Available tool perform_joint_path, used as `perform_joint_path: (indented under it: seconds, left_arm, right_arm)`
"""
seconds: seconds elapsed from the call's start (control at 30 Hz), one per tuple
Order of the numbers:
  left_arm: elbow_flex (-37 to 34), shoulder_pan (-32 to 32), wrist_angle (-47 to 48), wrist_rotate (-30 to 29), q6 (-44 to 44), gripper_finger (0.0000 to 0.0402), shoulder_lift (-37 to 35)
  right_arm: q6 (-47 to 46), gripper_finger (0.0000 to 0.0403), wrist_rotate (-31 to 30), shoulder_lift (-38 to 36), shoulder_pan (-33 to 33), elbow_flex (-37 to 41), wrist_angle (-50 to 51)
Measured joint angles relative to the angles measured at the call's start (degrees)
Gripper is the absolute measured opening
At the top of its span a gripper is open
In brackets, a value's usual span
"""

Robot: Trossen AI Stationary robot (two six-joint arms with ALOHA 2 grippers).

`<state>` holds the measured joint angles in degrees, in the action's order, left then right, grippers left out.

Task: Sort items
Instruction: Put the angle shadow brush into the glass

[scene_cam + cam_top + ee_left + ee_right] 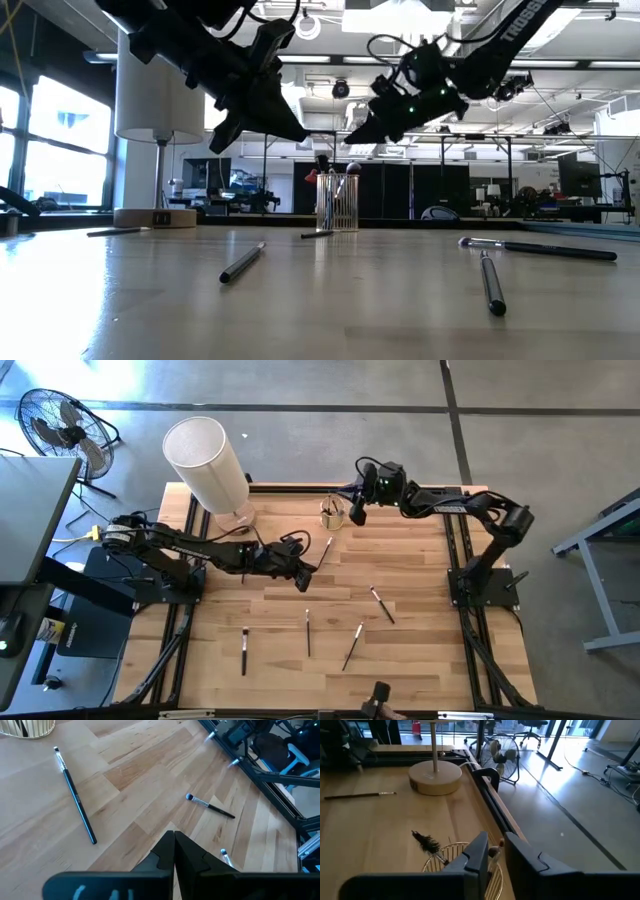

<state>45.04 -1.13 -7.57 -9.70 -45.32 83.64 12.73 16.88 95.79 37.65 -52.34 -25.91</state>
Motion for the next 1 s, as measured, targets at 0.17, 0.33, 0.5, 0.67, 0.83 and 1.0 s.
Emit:
perform_joint_path:
  seconds: [0.17, 0.33, 0.5, 0.67, 0.83, 1.0]
  left_arm:
    - [0.0, 0.0, 0.0, 0.1, -0.5, 0.0000, 0.0]
    - [0.0, 0.0, 0.0, 1.2, -4.3, 0.0001, 0.0]
    - [0.0, 0.4, 0.0, 7.2, -5.9, 0.0013, 0.0]
    - [0.0, 0.3, 0.0, 13.0, -4.1, 0.0080, 0.0]
    - [0.0, 0.4, 0.0, 8.9, -1.7, 0.0159, 0.0]
    - [0.0, 0.4, 0.3, 7.8, 2.9, 0.0192, 0.0]
  right_arm:
    - [-1.6, 0.0115, -0.1, -6.0, -0.2, 0.0, 5.5]
    - [-3.3, 0.0146, -0.8, -14.3, -3.1, -0.1, 17.0]
    - [-5.9, 0.0148, -12.0, -21.2, -11.7, -0.1, 32.2]
    - [-20.0, 0.0134, -16.6, -23.6, -20.7, -0.1, 45.0]
    - [-35.8, 0.0122, -18.0, -23.1, -28.6, -0.1, 55.0]
    - [-50.0, 0.0117, -23.2, -23.0, -36.2, 1.3, 60.5]
